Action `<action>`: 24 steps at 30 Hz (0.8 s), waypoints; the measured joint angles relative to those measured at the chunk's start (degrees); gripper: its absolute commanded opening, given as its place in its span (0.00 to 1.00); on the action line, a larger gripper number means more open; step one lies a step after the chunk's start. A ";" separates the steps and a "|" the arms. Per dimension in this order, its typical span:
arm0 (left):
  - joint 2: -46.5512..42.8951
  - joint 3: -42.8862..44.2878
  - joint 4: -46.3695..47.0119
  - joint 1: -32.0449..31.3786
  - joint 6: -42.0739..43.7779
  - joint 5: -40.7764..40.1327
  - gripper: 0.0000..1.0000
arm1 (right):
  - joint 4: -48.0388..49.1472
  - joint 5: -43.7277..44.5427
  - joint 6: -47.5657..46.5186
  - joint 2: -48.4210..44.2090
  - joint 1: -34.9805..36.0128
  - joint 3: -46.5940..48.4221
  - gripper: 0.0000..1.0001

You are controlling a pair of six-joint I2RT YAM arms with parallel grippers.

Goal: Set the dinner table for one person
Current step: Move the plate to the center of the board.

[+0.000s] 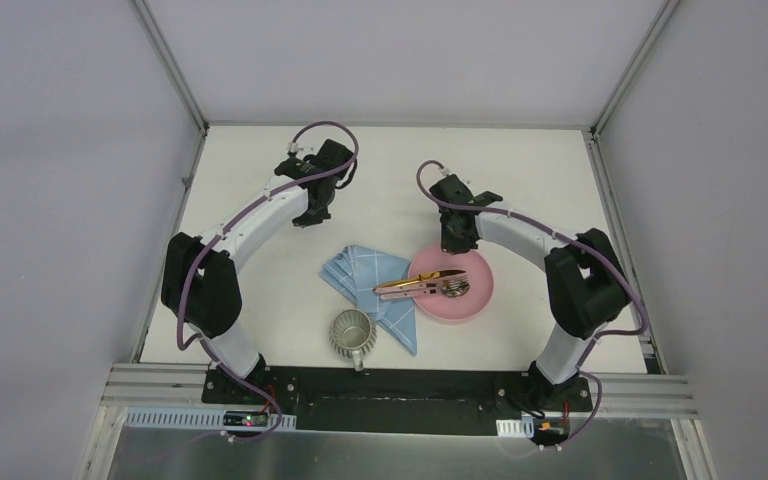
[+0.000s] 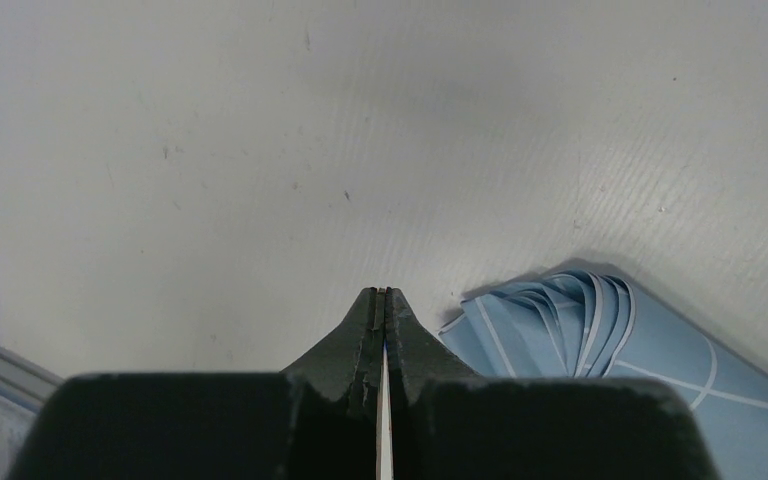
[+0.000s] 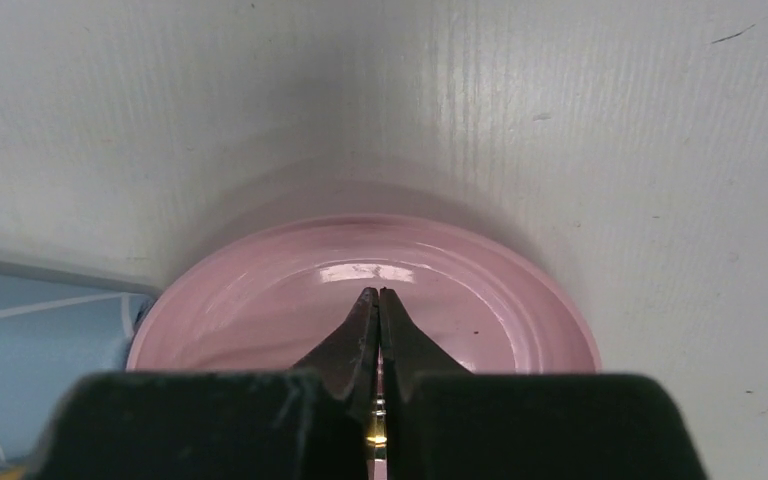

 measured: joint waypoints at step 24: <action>0.35 -0.17 0.28 0.00 0.02 -2.69 0.00 | -1.25 4.79 1.44 11.34 -6.21 6.91 0.00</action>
